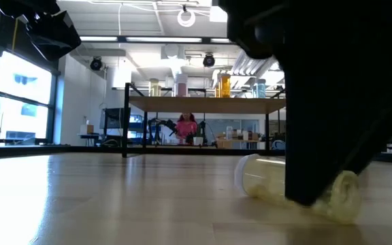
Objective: Pick and place medicine bottles onto shelf by color
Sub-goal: Put the yellow pill bottle on the shelf aligned with the other yellow pill bottles
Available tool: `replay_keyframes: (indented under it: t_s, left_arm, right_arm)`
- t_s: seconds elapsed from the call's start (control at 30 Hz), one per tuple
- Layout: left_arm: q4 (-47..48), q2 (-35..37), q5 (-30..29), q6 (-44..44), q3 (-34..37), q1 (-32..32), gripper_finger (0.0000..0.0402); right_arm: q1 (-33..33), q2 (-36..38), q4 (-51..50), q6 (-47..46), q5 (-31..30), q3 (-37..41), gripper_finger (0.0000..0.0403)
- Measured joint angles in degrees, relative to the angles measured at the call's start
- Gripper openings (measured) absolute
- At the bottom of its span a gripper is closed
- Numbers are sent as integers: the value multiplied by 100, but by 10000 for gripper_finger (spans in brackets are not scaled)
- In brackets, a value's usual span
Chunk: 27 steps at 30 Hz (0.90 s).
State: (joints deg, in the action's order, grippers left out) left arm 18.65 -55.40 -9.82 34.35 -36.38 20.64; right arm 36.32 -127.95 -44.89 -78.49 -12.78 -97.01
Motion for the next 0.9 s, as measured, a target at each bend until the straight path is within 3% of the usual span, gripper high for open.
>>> replay_keyframes:
  t_s: [0.17, 0.5, 0.9]
  left_arm:
    - [-2, 0, 0, 0, 0, -1, 204]
    - [-2, 0, -5, -82, 0, -2, 204]
    - [-65, 0, 21, -856, 0, -2, 204]
  right_arm:
    - [-15, -47, 6, -1, 43, -4, 154]
    - [-15, -65, -62, 462, -34, -68, 77]
    - [-29, -88, -54, 1606, -1147, -943, 95]
